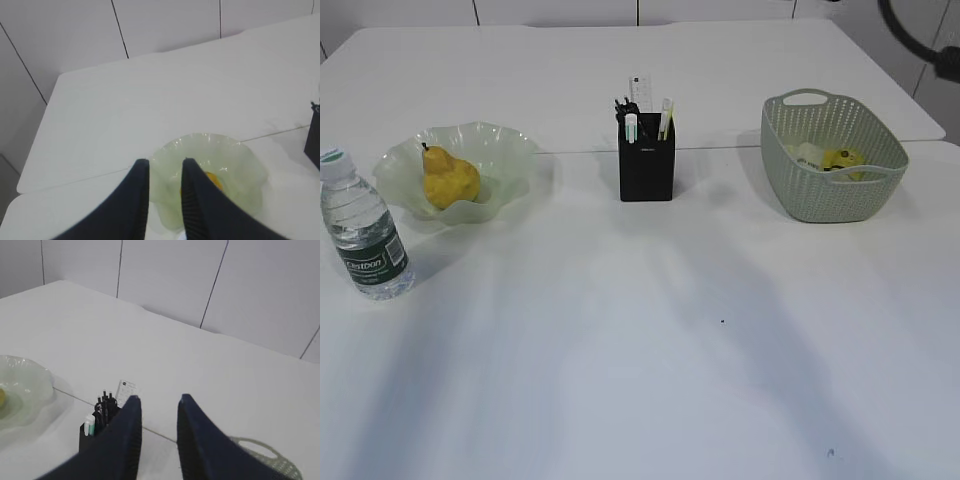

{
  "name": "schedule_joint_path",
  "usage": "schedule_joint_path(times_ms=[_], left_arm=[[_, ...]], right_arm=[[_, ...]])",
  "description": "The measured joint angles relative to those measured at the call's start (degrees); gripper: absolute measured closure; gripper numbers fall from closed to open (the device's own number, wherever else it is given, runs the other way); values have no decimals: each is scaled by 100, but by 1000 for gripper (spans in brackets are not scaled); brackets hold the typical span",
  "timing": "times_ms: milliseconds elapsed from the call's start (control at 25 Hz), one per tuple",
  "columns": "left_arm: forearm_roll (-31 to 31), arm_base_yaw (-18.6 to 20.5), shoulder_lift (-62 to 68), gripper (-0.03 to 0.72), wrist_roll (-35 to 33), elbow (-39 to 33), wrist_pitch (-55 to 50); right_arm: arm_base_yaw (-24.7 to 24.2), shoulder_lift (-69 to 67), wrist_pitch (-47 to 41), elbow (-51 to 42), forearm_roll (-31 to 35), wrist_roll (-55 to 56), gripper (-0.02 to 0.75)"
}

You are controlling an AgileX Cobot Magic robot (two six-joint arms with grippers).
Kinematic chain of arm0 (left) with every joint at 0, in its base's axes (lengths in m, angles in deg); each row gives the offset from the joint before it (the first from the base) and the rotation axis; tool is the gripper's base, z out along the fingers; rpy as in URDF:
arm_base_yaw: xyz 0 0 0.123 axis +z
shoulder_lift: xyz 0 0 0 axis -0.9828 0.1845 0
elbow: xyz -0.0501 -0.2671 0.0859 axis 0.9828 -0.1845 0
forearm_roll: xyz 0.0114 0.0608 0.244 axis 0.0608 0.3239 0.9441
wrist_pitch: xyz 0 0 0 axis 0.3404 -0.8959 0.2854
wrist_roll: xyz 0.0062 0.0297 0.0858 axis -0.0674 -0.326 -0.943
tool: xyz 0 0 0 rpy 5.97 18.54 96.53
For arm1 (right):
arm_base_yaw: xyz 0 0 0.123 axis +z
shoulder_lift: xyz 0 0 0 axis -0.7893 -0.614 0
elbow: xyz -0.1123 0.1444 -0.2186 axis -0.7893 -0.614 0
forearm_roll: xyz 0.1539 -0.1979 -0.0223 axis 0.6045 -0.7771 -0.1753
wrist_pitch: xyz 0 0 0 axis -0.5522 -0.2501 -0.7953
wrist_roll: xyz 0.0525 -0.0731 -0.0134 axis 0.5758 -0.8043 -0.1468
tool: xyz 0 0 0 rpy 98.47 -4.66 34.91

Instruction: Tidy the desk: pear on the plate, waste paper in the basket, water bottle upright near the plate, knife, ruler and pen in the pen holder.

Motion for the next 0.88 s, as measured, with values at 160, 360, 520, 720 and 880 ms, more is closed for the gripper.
schedule_joint_path(times_ms=[160, 360, 520, 720, 880], left_arm=[[-182, 0, -784, 535, 0, -387, -96], [-370, 0, -1669, 534, 0, -771, -645], [-407, 0, -2266, 533, 0, -805, -1353], [-575, 0, -2916, 533, -12, -963, -2030], [-1675, 0, -3357, 533, -748, -1302, -2338]], right_arm=[[0, 862, -508, -434, 11, 32, 522], [0, 2038, -1089, -960, 95, 56, 522], [0, 2927, -1673, -1410, 175, 56, 522], [0, 3959, -2516, -2088, 636, -216, 522], [0, 4776, -3153, -2400, 1646, -1162, 522]])
